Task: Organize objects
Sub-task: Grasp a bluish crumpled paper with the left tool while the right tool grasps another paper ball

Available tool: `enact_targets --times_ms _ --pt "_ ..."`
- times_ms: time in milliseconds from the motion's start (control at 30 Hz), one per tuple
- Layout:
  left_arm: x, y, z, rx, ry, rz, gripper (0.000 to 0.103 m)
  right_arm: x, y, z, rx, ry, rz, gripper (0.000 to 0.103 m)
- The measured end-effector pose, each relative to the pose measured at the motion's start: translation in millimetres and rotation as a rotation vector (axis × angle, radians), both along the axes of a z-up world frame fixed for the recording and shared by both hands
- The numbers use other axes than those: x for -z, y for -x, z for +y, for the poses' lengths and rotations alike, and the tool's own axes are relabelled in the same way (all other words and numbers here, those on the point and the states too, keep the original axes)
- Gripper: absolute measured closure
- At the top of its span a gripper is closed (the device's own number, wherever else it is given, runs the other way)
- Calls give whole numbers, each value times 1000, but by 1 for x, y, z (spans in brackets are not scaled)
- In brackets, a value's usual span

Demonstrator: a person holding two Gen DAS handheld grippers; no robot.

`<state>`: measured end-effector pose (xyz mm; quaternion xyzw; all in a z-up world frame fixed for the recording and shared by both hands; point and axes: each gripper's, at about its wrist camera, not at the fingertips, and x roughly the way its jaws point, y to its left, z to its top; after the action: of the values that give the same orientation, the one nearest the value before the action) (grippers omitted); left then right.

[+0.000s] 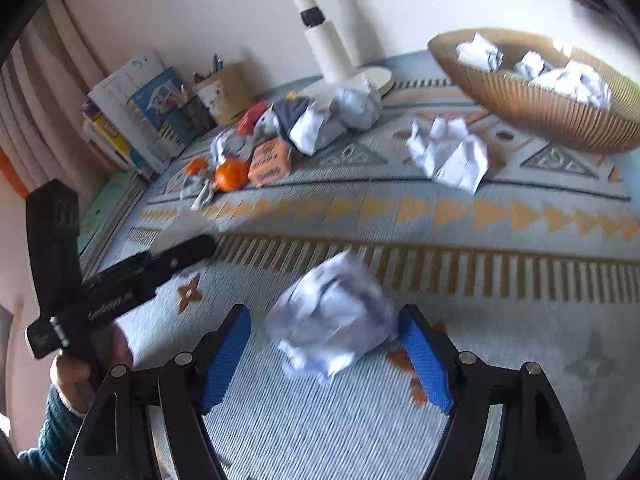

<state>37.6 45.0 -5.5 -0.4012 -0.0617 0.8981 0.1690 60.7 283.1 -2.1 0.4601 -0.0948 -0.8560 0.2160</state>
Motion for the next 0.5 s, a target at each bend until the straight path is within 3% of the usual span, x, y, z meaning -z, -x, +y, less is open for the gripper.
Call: enact_targets --times_ms 100,300,400,433,467,500 --pt "0 0 2 6 11 2 57 -2 -7 -3 12 -33 -5 28" --pt "0 0 2 4 9 0 56 -2 -4 -1 131 -1 -43 28" --pt "0 0 1 -2 10 3 56 -3 3 -12 133 -58 -33 28" --pt "0 0 1 -2 12 6 56 -3 5 -17 132 -93 -23 32" --pt "0 0 1 0 13 7 56 -3 6 -21 133 -116 -10 46" --pt "0 0 2 -1 17 7 56 -2 6 -23 136 -126 -8 49"
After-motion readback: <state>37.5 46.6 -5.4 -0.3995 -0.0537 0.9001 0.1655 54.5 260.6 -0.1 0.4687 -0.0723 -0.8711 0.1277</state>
